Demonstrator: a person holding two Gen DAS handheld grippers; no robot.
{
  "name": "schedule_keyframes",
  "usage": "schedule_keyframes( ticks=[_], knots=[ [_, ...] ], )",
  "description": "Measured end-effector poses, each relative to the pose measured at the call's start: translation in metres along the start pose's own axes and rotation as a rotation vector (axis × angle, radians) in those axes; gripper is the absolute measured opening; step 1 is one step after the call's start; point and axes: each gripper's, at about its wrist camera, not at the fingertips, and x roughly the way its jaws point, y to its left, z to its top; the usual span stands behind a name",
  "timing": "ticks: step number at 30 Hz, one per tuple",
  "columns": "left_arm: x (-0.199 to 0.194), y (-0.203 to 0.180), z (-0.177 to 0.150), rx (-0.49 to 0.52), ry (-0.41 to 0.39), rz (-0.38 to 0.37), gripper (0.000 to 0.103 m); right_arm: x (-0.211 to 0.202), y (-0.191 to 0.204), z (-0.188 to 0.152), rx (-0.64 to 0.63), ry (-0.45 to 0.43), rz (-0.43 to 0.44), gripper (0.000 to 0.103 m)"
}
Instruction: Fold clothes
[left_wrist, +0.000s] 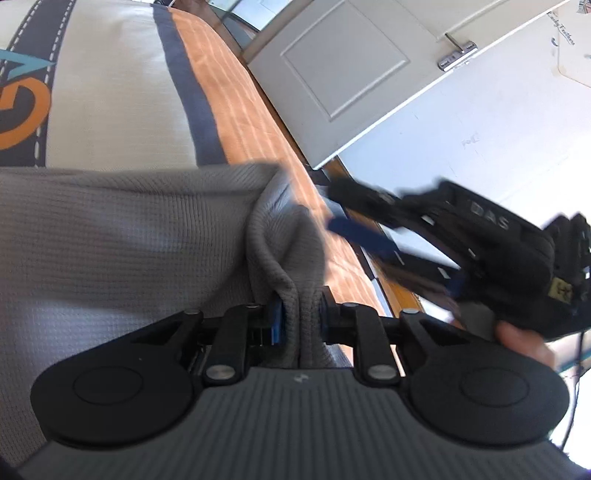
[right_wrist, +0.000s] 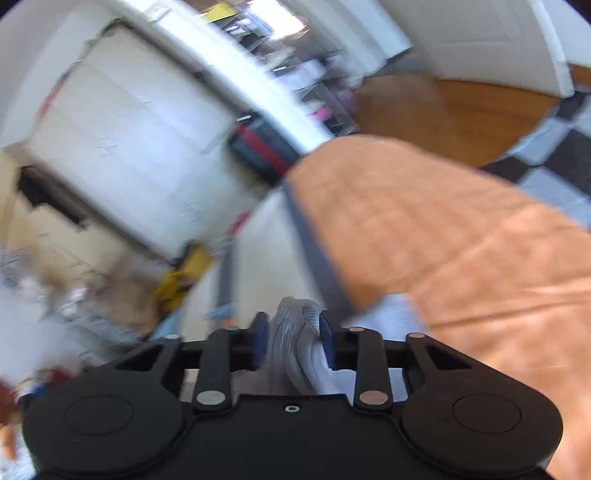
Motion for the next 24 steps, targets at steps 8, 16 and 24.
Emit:
schedule_keyframes(
  ticks=[8, 16, 24],
  knots=[
    [-0.028, -0.004, 0.013, -0.112, -0.071, -0.113, 0.023, -0.068, -0.002, -0.026, -0.065, 0.004, -0.093, 0.052],
    [-0.104, 0.01, -0.014, -0.031, -0.155, 0.11, 0.043, -0.071, 0.021, -0.06, -0.266, 0.12, 0.009, 0.061],
    [-0.132, 0.056, -0.064, -0.057, -0.079, 0.295, 0.042, -0.008, 0.097, -0.13, -0.875, 0.235, -0.351, 0.072]
  ],
)
